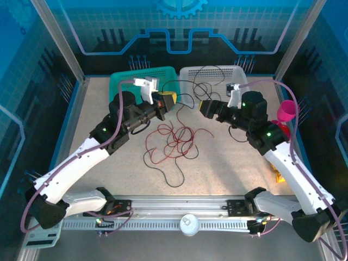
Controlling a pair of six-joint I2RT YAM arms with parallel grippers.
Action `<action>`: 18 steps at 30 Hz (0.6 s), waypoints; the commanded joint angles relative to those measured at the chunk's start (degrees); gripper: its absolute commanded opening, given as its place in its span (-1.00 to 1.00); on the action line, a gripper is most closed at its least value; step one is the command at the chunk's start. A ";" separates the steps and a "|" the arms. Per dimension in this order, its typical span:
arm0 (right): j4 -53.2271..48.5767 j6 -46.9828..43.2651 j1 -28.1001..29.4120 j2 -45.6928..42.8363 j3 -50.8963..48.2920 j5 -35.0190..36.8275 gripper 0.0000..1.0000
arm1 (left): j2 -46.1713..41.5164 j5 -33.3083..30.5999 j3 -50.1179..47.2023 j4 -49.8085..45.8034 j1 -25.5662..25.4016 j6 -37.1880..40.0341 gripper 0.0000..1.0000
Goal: Untangle the cables
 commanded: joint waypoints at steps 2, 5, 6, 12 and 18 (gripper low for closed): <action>3.29 5.27 -0.95 -3.23 -1.43 -2.78 0.62 | 0.00 -2.21 1.82 -0.97 -0.30 -0.31 -1.00; 6.46 9.21 -1.31 -4.39 -2.47 -5.09 0.66 | 0.25 -1.85 1.69 -0.81 -0.32 -0.88 -1.00; 7.24 10.26 -1.33 -4.23 -2.62 -5.73 0.68 | 0.30 -1.58 1.54 -0.53 -0.31 -1.12 -1.00; 17.89 20.68 -1.33 1.02 -4.63 -13.33 0.74 | 0.77 0.54 0.88 1.60 -0.33 -2.39 -1.00; 25.97 26.60 0.13 6.59 -4.92 -15.63 0.79 | 1.28 1.34 0.45 2.06 -0.35 -3.41 -1.00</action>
